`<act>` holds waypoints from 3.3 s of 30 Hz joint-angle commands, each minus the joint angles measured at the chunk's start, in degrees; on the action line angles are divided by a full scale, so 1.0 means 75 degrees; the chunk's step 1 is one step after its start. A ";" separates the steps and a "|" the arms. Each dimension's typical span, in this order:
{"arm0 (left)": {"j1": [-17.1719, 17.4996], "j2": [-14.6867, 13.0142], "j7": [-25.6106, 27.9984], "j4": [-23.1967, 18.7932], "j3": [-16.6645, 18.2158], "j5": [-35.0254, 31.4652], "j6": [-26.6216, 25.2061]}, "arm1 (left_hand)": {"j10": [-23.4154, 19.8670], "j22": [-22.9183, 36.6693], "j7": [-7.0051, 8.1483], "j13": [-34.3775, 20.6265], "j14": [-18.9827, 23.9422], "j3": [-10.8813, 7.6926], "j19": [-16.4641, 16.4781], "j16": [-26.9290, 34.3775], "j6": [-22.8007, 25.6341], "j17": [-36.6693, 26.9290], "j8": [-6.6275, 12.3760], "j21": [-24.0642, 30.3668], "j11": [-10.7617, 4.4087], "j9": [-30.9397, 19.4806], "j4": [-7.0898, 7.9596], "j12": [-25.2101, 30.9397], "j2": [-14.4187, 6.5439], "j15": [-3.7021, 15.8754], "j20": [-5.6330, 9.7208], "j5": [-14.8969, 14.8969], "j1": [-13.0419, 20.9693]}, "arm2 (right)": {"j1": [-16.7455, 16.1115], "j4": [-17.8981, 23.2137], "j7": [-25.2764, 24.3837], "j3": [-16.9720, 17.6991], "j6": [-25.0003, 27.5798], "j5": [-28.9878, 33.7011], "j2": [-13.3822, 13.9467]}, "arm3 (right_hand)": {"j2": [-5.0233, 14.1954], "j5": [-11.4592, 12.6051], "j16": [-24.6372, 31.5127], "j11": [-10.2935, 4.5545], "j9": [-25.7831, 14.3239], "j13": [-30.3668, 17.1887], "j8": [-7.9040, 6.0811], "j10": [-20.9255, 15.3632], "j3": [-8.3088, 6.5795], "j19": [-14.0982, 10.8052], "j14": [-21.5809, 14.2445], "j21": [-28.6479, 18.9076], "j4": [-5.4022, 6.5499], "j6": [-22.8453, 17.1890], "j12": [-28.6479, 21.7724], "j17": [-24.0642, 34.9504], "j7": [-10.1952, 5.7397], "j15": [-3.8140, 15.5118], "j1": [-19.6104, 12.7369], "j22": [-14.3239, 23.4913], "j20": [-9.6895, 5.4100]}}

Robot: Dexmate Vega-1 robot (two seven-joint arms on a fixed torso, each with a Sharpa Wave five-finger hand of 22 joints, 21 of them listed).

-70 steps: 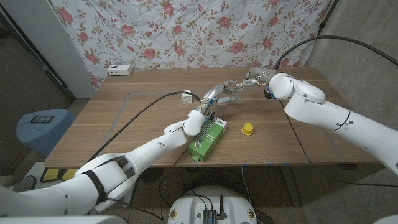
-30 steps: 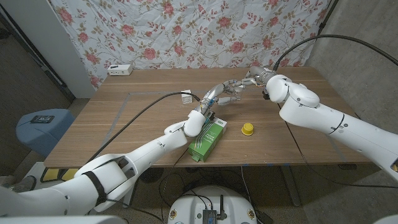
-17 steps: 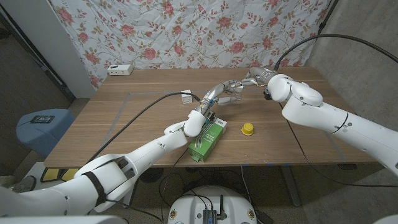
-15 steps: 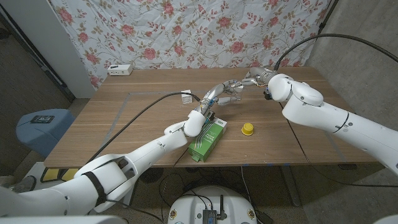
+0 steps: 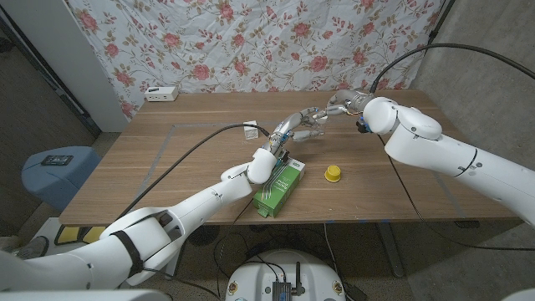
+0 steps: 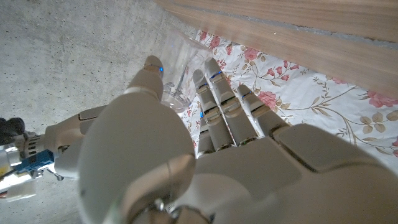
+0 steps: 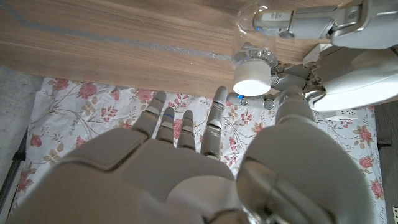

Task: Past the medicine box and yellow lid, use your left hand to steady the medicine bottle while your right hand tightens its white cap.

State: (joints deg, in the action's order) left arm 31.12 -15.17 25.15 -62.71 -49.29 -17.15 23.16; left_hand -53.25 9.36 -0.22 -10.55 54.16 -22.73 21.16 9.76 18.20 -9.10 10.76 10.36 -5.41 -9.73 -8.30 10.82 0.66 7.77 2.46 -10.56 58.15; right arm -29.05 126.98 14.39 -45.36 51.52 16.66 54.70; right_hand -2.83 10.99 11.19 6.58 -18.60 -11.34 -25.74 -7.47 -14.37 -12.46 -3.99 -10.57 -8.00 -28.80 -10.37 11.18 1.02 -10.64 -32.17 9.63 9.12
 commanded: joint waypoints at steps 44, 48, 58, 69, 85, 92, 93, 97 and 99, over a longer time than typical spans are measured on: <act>-0.0161 0.0081 -0.0016 0.0236 -0.0069 0.0029 0.0058 | -0.0619 0.0015 0.0003 -0.0024 0.0101 -0.0163 -0.0027 -0.0004 0.0008 0.0000 -0.0013 0.0027 -0.0541 -0.0041 -0.0002 0.0048 -0.0064 0.0509 0.0936 -0.0043 -0.0033 | 0.0558 -0.0364 0.1317 0.0010 -0.0593 -0.0077 0.0039 | 0.0352 0.0149 0.0022 -0.0043 0.0380 -0.0009 0.0397 0.0512 -0.0920 0.0162 0.0554 -0.0066 -0.0307 0.0081 -0.0163 -0.0007 -0.0739 0.0001 -0.1707 0.0017 -0.0079; -0.0140 0.0066 -0.0014 0.0195 -0.0065 0.0023 0.0048 | -0.0617 0.0015 -0.0001 -0.0024 0.0097 -0.0171 -0.0024 -0.0006 -0.0002 0.0000 -0.0017 0.0029 -0.0551 -0.0041 -0.0005 0.0046 -0.0052 0.0508 0.0939 -0.0041 -0.0039 | 0.0526 -0.0362 0.1296 0.0034 -0.0597 -0.0093 0.0023 | 0.0343 0.0144 0.0028 -0.0045 0.0393 -0.0009 0.0383 0.0499 -0.0936 0.0153 0.0537 -0.0067 -0.0300 0.0015 -0.0166 -0.0011 -0.0733 0.0016 -0.1743 0.0017 -0.0090; -0.0109 0.0053 -0.0021 0.0138 -0.0061 0.0010 0.0038 | -0.0628 0.0015 0.0000 -0.0025 0.0103 -0.0202 -0.0028 -0.0003 0.0005 -0.0001 -0.0014 0.0027 -0.0558 -0.0041 -0.0002 0.0051 -0.0053 0.0506 0.0944 -0.0041 -0.0053 | 0.0452 -0.0356 0.1225 0.0096 -0.0659 -0.0139 0.0010 | 0.0303 0.0120 0.0040 -0.0042 0.0424 -0.0007 0.0314 0.0427 -0.0958 0.0123 0.0494 -0.0072 -0.0267 -0.0250 -0.0186 -0.0019 -0.0697 0.0034 -0.1801 0.0017 -0.0110; -0.0089 0.0050 -0.0049 0.0107 -0.0054 0.0017 0.0009 | -0.0633 0.0015 0.0009 -0.0026 0.0099 -0.0231 -0.0025 -0.0006 -0.0002 0.0000 -0.0016 0.0029 -0.0551 -0.0041 -0.0007 0.0051 -0.0040 0.0510 0.0942 -0.0041 -0.0062 | 0.0371 -0.0369 0.1076 0.0152 -0.0664 -0.0150 -0.0009 | 0.0276 0.0085 0.0075 -0.0034 0.0449 -0.0005 0.0185 0.0276 -0.0979 0.0039 0.0378 -0.0090 -0.0224 -0.0653 -0.0220 -0.0025 -0.0759 0.0082 -0.1847 0.0018 -0.0118; -0.0075 0.0046 -0.0082 0.0078 -0.0054 0.0024 -0.0019 | -0.0634 0.0015 0.0025 -0.0027 0.0104 -0.0268 -0.0026 -0.0003 -0.0001 -0.0001 -0.0016 0.0030 -0.0555 -0.0041 -0.0004 0.0051 -0.0033 0.0505 0.0934 -0.0039 -0.0083 | 0.0257 -0.0429 0.0837 0.0177 -0.0595 -0.0144 -0.0050 | 0.0347 0.0045 0.0124 -0.0065 0.0465 -0.0003 0.0020 0.0012 -0.1003 -0.0083 0.0215 -0.0111 -0.0151 -0.1115 -0.0275 -0.0015 -0.0856 0.0147 -0.1851 0.0019 -0.0148; -0.0074 0.0050 -0.0102 0.0074 -0.0058 0.0030 -0.0019 | -0.0625 0.0015 0.0043 -0.0027 0.0109 -0.0285 -0.0025 -0.0001 -0.0006 -0.0002 -0.0018 0.0030 -0.0549 -0.0041 0.0001 0.0047 -0.0031 0.0499 0.0932 -0.0038 -0.0098 | 0.0153 -0.0441 0.0666 0.0239 -0.0596 -0.0168 -0.0041 | 0.0357 0.0025 0.0149 -0.0113 0.0474 -0.0002 -0.0055 -0.0110 -0.1001 -0.0150 0.0124 -0.0122 -0.0137 -0.1314 -0.0294 -0.0013 -0.0919 0.0189 -0.1846 0.0019 -0.0191; -0.0073 0.0052 -0.0102 0.0075 -0.0058 0.0030 -0.0019 | -0.0624 0.0015 0.0038 -0.0027 0.0108 -0.0285 -0.0024 -0.0001 -0.0006 -0.0002 -0.0018 0.0031 -0.0550 -0.0041 0.0001 0.0047 -0.0030 0.0497 0.0931 -0.0038 -0.0100 | 0.0145 -0.0439 0.0642 0.0238 -0.0574 -0.0159 -0.0047 | 0.0357 0.0023 0.0151 -0.0117 0.0475 -0.0002 -0.0062 -0.0126 -0.1000 -0.0167 0.0115 -0.0127 -0.0137 -0.1334 -0.0298 -0.0013 -0.0910 0.0199 -0.1845 0.0019 -0.0197; -0.0077 0.0057 -0.0092 0.0085 -0.0063 0.0021 -0.0006 | -0.0637 0.0015 0.0052 -0.0027 0.0110 -0.0298 -0.0019 -0.0001 0.0005 -0.0002 -0.0013 0.0032 -0.0552 -0.0041 -0.0003 0.0052 -0.0028 0.0511 0.0939 -0.0038 -0.0100 | 0.0077 -0.0443 0.0509 0.0272 -0.0549 -0.0175 -0.0075 | 0.0371 0.0008 0.0179 -0.0140 0.0481 0.0000 -0.0109 -0.0216 -0.0995 -0.0216 0.0025 -0.0133 -0.0119 -0.1459 -0.0312 -0.0008 -0.0896 0.0246 -0.1828 0.0020 -0.0204; -0.0075 0.0057 -0.0089 0.0082 -0.0061 0.0021 -0.0010 | -0.0635 0.0015 0.0046 -0.0027 0.0110 -0.0300 -0.0020 -0.0002 -0.0004 -0.0002 -0.0017 0.0032 -0.0547 -0.0041 0.0001 0.0051 -0.0024 0.0505 0.0936 -0.0037 -0.0110 | 0.0050 -0.0446 0.0454 0.0292 -0.0541 -0.0195 -0.0087 | 0.0370 0.0001 0.0186 -0.0154 0.0484 0.0000 -0.0119 -0.0268 -0.0990 -0.0246 -0.0002 -0.0140 -0.0114 -0.1488 -0.0323 -0.0007 -0.0895 0.0257 -0.1819 0.0020 -0.0220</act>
State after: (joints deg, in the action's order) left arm 30.50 -14.84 24.48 -62.09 -49.71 -16.99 23.06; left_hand -53.23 9.36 -0.22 -10.51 54.59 -24.49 21.16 9.76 18.20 -9.11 10.76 10.36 -5.43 -9.73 -8.31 10.82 1.03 7.97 2.46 -10.63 57.46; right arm -27.62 123.80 19.83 -43.76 47.12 15.54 54.34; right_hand -0.42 11.31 12.10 5.42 -14.80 -11.19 -26.29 -8.72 -21.69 -13.67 -3.53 -11.24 -9.03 -39.07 -12.37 10.94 -5.86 -8.55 -46.00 9.61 7.57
